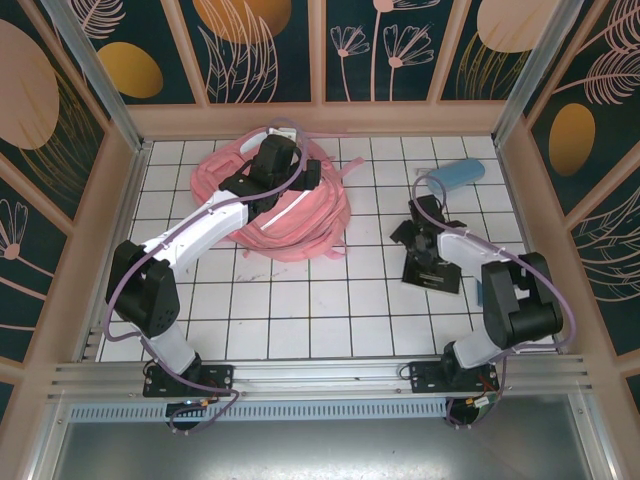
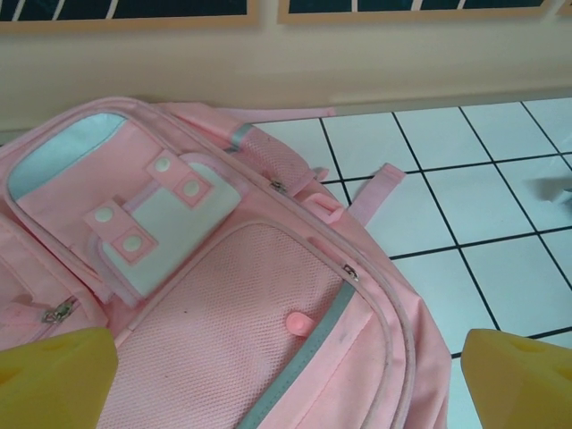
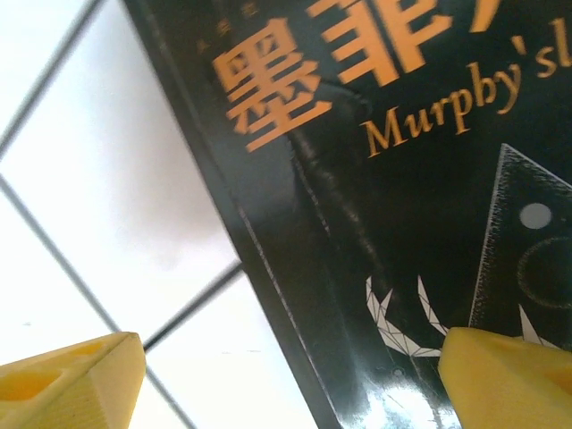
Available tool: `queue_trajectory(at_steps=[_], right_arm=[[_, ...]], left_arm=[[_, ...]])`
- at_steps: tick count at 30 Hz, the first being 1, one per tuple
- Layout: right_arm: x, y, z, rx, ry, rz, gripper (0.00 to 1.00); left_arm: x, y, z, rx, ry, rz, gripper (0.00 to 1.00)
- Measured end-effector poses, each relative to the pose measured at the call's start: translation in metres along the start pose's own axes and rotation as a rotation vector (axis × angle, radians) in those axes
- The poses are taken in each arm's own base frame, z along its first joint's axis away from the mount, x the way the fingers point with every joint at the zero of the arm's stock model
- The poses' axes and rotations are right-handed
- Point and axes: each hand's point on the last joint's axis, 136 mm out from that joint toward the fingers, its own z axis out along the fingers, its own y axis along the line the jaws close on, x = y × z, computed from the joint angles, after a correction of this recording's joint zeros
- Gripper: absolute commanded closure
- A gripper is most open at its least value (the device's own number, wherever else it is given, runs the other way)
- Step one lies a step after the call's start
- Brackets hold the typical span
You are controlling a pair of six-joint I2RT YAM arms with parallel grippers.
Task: Pack books, pencil case, and school supplies into a backpack
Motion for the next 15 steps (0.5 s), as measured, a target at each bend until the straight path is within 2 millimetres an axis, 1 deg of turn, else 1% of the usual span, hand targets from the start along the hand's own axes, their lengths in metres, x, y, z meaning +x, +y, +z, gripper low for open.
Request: queue_trajectory(at_steps=[5, 6, 8, 9, 12, 14, 15], right_arm=[[0.016, 0.061, 0.009, -0.137, 0.049, -0.012, 0.15], [0.019, 0.071, 0.011, -0.154, 0.063, -0.019, 0.15], [0.020, 0.082, 0.012, -0.170, 0.077, -0.030, 0.15], [0.020, 0.083, 0.011, -0.167, 0.078, -0.034, 0.15], [0.017, 0.074, 0.010, -0.141, 0.082, -0.028, 0.15], [0.008, 0.062, 0.005, -0.118, 0.066, -0.015, 0.15], [0.000, 0.053, 0.000, -0.105, 0.049, -0.001, 0.15]], left_arm=[[0.000, -0.008, 0.000, 0.043, 0.003, -0.021, 0.02], [0.000, -0.010, 0.000, 0.055, 0.008, -0.024, 0.02], [0.002, -0.013, 0.001, 0.075, 0.017, -0.026, 0.02], [0.005, -0.016, 0.002, 0.087, 0.025, -0.026, 0.01], [0.010, -0.022, 0.005, 0.121, 0.048, -0.024, 0.02], [0.014, -0.024, 0.007, 0.134, 0.060, -0.023, 0.01], [0.015, -0.026, 0.009, 0.143, 0.066, -0.022, 0.01]])
